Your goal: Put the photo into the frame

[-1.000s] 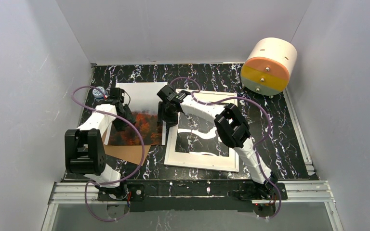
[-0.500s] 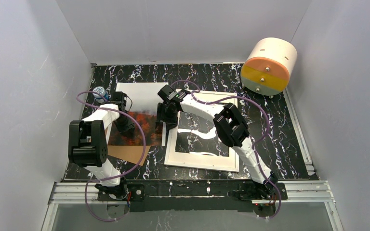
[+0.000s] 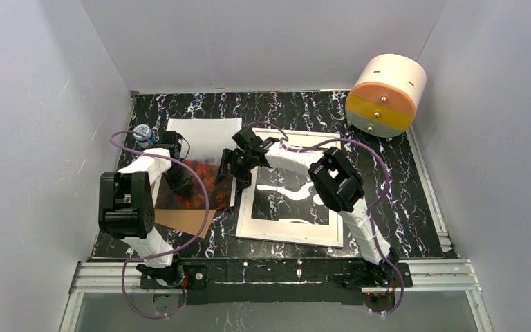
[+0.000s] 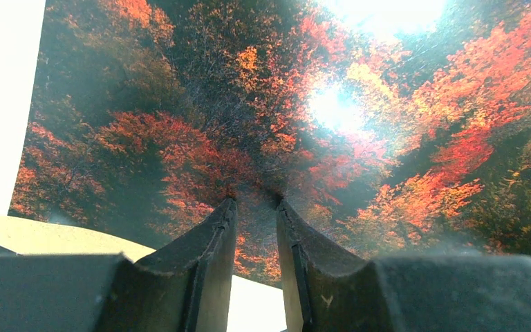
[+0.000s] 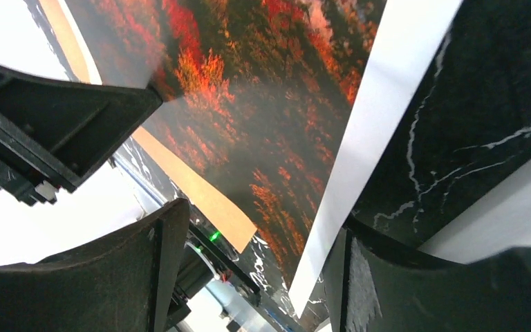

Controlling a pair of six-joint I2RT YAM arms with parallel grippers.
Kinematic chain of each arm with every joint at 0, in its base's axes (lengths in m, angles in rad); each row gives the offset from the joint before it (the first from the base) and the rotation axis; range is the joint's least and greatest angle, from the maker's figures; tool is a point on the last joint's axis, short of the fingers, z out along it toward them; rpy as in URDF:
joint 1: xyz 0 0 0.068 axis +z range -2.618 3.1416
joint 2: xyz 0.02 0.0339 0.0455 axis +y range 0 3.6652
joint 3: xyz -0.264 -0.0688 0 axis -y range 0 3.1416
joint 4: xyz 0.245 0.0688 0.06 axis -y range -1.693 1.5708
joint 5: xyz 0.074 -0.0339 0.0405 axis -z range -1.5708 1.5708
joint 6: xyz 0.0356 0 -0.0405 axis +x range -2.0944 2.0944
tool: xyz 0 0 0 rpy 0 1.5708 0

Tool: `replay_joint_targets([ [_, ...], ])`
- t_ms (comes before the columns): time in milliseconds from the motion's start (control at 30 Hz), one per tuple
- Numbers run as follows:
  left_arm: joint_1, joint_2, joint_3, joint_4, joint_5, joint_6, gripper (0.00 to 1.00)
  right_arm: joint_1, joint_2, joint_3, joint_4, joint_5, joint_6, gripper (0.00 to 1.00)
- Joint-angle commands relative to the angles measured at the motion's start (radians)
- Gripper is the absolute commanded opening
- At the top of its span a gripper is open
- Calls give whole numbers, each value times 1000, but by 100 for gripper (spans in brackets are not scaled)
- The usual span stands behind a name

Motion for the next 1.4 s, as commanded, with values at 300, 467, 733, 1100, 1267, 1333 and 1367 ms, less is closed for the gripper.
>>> replay_joint_targets([
  [300, 7, 67, -27, -54, -22, -13, 26, 11, -116, -193, 335, -58, 46, 43],
  [467, 7, 37, 23, -82, 15, -20, 26, 10, -118, -190, 331, -28, 39, 1],
  [733, 7, -63, 220, -199, 53, -16, 38, -2, -226, -157, 156, 43, -87, 1],
  [1100, 7, -108, 495, -212, 344, -28, 73, -51, -431, -105, -269, 131, -313, 1],
  [1267, -29, -72, 559, -68, 520, -109, 89, -35, -456, -87, -382, 207, -368, 1],
  [1333, -74, -31, 620, -54, 524, -105, 92, -22, -457, -72, -415, 272, -376, 1],
  [1367, -101, -8, 649, -52, 525, -101, 93, -15, -452, -62, -433, 302, -380, 1],
])
